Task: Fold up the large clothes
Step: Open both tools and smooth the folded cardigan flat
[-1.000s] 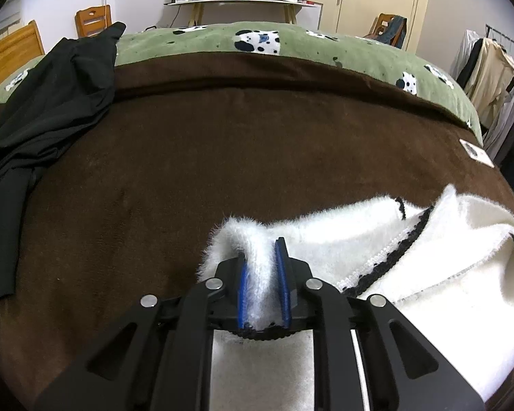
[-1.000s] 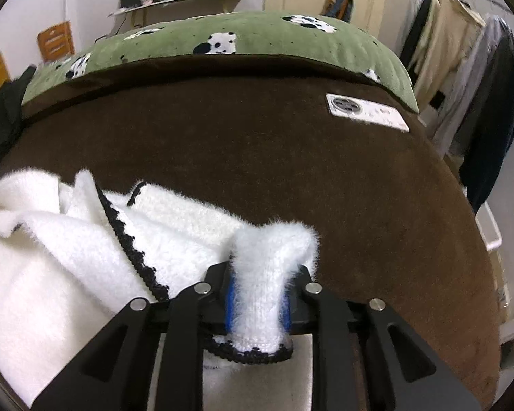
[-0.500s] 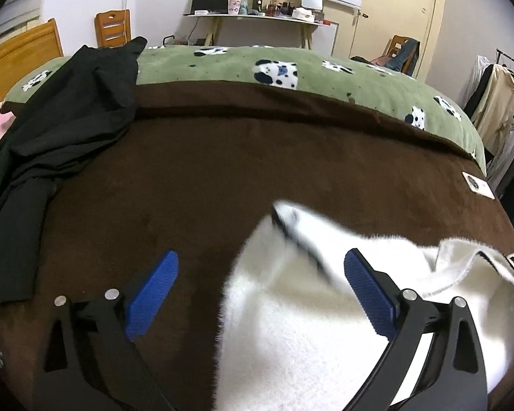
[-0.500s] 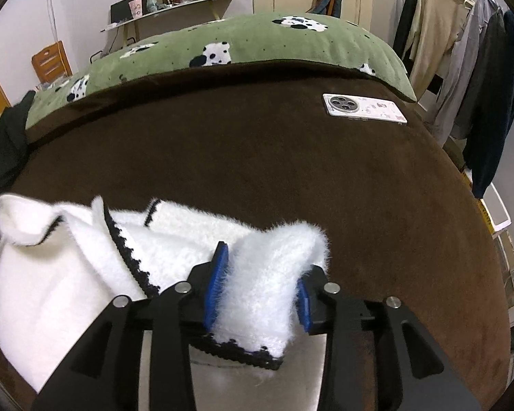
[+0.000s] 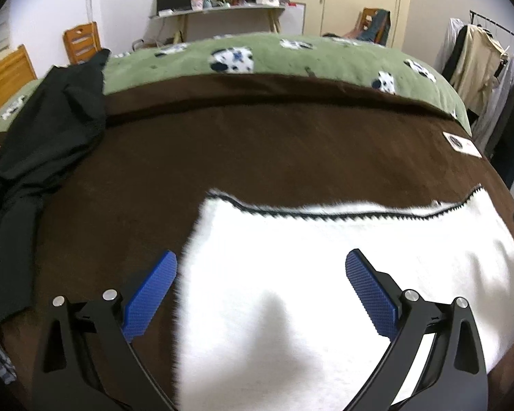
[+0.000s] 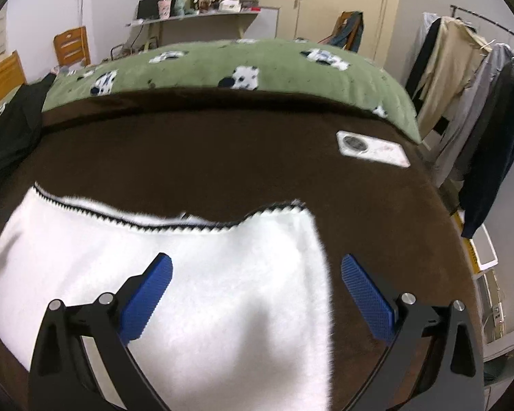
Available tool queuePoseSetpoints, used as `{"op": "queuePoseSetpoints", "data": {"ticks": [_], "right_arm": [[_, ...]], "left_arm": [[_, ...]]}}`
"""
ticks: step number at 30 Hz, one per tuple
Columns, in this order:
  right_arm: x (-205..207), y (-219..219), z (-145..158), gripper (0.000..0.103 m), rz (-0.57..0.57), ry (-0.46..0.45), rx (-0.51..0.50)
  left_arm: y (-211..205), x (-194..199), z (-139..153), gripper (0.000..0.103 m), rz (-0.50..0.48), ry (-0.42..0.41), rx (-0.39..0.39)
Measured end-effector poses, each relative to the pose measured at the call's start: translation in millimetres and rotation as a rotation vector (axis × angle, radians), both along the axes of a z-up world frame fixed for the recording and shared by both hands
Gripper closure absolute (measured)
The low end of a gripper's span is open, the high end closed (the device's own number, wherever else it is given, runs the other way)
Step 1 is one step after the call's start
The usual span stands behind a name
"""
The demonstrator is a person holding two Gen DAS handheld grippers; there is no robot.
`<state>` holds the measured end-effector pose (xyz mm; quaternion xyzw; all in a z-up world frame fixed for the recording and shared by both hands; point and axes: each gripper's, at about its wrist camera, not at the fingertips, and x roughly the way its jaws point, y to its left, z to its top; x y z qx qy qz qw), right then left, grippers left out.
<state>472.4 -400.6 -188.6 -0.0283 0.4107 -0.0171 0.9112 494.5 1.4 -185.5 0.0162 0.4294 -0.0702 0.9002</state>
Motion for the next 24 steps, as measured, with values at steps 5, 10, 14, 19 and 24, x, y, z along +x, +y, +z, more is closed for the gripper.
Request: {"op": "queuePoseSetpoints", "data": {"ticks": [5, 10, 14, 19, 24], "right_arm": [[5.0, 15.9, -32.9, 0.005, -0.007, 0.083, 0.013], [8.7, 23.8, -66.4, 0.005, -0.023, 0.143, -0.014], [18.0, 24.1, -81.5, 0.005, -0.030, 0.157, -0.034], [31.0, 25.1, -92.9, 0.005, -0.029, 0.145, -0.047], [37.6, 19.9, -96.4, 0.004, -0.030, 0.127, -0.025]], "left_arm": [[-7.2, 3.5, -25.1, 0.006, -0.002, 0.092, -0.036], [-10.7, 3.0, -54.5, 0.006, 0.003, 0.144, 0.001], [-12.1, 4.6, -66.3, 0.006, 0.009, 0.130, 0.024], [-13.2, 12.8, -78.4, 0.005, 0.035, 0.116, 0.047], [-16.5, 17.5, -82.5, 0.005, 0.053, 0.089, 0.047]]}}
